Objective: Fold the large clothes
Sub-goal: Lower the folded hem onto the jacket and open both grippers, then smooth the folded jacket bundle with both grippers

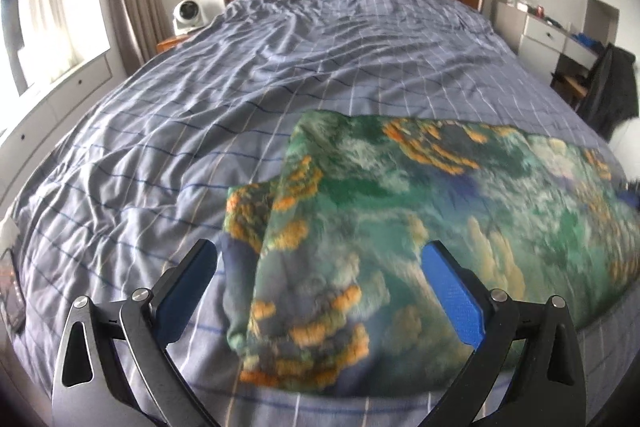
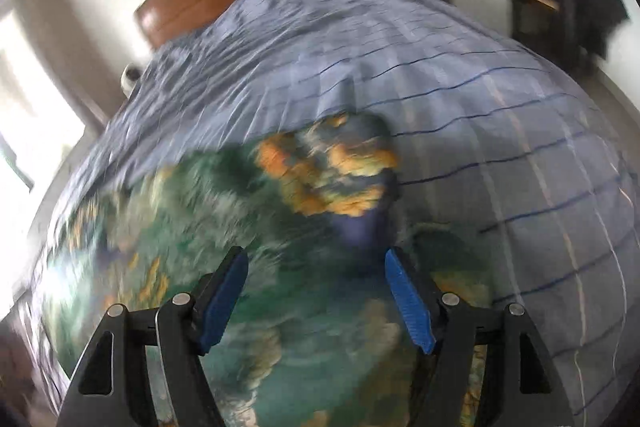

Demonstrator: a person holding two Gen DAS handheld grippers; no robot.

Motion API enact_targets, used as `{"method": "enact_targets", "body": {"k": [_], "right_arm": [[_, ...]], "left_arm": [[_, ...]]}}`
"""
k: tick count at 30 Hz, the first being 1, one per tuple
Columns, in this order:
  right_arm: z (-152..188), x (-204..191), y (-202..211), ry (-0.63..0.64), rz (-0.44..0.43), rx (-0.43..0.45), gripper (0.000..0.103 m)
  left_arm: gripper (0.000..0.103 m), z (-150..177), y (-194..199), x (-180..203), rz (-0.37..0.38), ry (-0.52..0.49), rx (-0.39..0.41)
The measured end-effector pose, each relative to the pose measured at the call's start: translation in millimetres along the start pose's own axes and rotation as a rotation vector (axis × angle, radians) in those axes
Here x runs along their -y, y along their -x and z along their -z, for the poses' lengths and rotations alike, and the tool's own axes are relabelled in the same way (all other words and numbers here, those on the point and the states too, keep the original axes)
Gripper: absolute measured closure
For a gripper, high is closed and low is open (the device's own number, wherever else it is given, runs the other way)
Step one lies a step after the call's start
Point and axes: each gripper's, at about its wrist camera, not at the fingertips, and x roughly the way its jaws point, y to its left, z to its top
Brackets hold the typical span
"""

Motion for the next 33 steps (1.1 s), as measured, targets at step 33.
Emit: {"method": "enact_targets", "body": {"k": [33], "right_arm": [[141.3, -73.0, 197.7, 0.207, -0.129, 0.147, 0.03]], "left_arm": [[0.001, -104.9, -99.3, 170.5, 0.251, -0.065, -0.16]]}}
